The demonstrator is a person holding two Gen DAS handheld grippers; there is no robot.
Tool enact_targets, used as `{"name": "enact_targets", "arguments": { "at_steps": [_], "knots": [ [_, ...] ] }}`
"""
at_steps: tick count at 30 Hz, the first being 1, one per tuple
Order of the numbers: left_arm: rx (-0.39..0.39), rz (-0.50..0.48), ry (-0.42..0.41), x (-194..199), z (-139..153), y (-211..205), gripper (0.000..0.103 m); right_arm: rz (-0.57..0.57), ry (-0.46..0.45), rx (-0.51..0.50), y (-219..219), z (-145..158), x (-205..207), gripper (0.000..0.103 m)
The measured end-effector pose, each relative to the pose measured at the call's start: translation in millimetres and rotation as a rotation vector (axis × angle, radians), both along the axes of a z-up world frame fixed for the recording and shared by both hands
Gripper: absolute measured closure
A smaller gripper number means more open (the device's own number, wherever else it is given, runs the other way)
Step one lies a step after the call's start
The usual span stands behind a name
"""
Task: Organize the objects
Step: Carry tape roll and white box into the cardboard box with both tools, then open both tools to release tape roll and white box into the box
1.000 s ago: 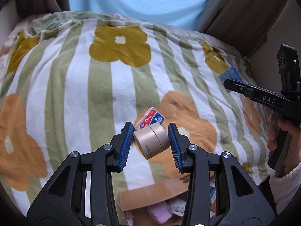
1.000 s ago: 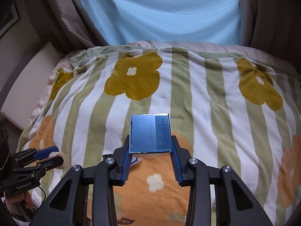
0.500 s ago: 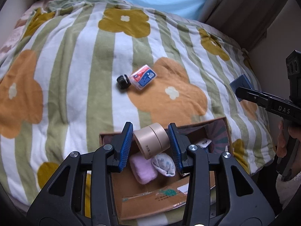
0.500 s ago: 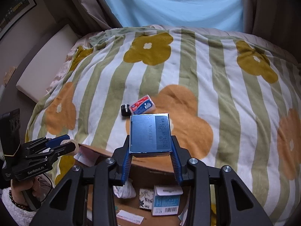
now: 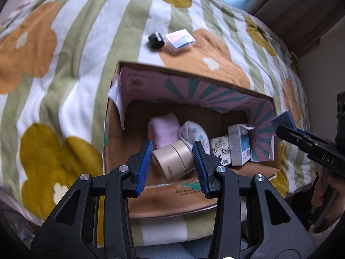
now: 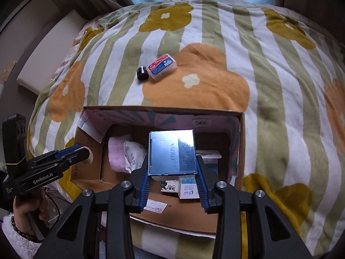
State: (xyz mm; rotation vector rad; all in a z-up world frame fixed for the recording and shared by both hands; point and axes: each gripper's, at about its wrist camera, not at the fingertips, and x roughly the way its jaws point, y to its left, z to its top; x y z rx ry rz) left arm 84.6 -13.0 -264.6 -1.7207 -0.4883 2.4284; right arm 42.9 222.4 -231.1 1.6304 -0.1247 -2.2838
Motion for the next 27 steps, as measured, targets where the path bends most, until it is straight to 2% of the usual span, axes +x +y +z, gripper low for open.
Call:
{"name": "enact_targets", "arguments": {
  "at_steps": [6,19,20,21,22,23,24,27],
  "knots": [
    [-0.006,0.003,-0.005,1.4,-10.6,-1.3,0.067,0.037,-0.009,0.001,-10.4,-19.5,3.8,0.068],
    [-0.051,0.003,-0.012,-7.7,-6.5,0.6,0.065,0.063,-0.024,-0.019,-25.6,-19.9,0.5,0.068],
    [-0.056,-0.001,-0.014,-9.0,-6.3,1.4,0.061,0.057,-0.035,-0.02,-26.8,-21.9,-1.0,0.066],
    [-0.064,-0.004,-0.014,-9.6,-6.0,2.2,0.04,0.051,-0.041,-0.021,-27.1,-23.2,-1.7,0.057],
    [-0.072,-0.009,-0.014,-10.5,-5.8,3.2,0.004,0.043,-0.043,-0.027,-27.1,-24.3,-2.7,0.049],
    [-0.045,-0.024,-0.005,-10.9,-4.9,4.6,0.001,0.037,-0.043,-0.033,-27.0,-24.7,-3.6,0.03],
    [-0.027,-0.023,0.006,-9.8,-3.4,5.1,0.0,0.029,-0.037,-0.036,-26.6,-24.0,-4.3,0.02],
    [-0.039,-0.031,0.006,-10.6,-2.6,9.9,0.0,-0.006,0.002,-0.037,-22.1,-18.3,-5.6,0.019]
  ]
}}
